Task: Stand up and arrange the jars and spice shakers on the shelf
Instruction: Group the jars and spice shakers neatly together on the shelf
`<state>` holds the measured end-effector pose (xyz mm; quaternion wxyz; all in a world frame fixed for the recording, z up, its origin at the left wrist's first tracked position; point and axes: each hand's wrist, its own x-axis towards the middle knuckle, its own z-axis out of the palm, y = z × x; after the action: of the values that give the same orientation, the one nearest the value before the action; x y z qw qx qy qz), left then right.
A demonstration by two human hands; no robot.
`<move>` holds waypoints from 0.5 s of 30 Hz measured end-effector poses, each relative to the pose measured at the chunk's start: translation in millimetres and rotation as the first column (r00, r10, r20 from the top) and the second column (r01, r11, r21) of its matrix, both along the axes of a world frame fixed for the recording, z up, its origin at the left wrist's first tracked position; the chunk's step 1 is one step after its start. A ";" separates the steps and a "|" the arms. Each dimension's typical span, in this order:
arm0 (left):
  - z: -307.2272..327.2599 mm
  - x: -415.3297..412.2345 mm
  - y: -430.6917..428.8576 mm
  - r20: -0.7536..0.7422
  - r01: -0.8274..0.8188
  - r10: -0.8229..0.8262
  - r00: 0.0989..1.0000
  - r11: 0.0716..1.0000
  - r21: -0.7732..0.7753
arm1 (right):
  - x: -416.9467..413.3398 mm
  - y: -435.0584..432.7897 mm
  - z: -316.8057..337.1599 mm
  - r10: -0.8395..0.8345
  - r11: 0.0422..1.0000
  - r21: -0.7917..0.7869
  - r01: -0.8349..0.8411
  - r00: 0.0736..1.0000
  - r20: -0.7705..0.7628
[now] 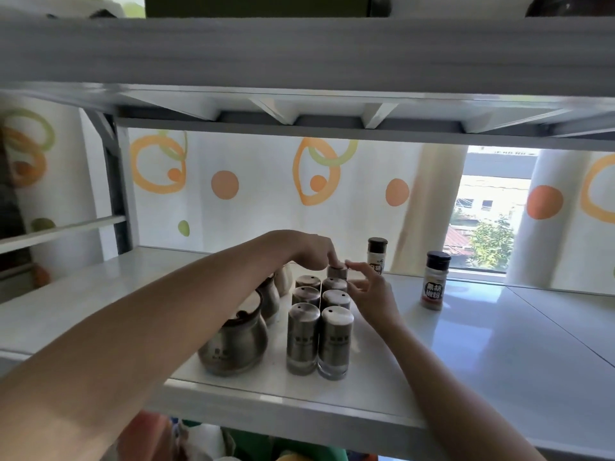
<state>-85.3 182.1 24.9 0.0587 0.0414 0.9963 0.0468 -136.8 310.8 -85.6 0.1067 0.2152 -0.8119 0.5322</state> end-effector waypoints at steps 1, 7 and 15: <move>-0.1 0.7 -4.3 0.001 -0.006 0.006 1.000 1.000 0.009 | 0.6 -3.2 1.4 0.040 0.998 -0.049 -0.039 0.999 0.021; -3.3 2.3 -26.0 0.021 -0.031 0.030 0.999 0.999 0.040 | 2.2 -7.5 1.1 0.314 0.925 -0.285 -0.252 0.929 0.197; -1.0 10.1 -37.1 0.032 -0.035 0.035 0.999 0.999 0.029 | -4.3 -10.8 -6.5 0.414 0.888 -0.336 -0.313 0.863 0.291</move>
<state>-75.2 145.0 23.9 0.0727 0.0241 0.9950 0.0634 -141.2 300.0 -92.2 -0.1157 0.2491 -0.6790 0.6808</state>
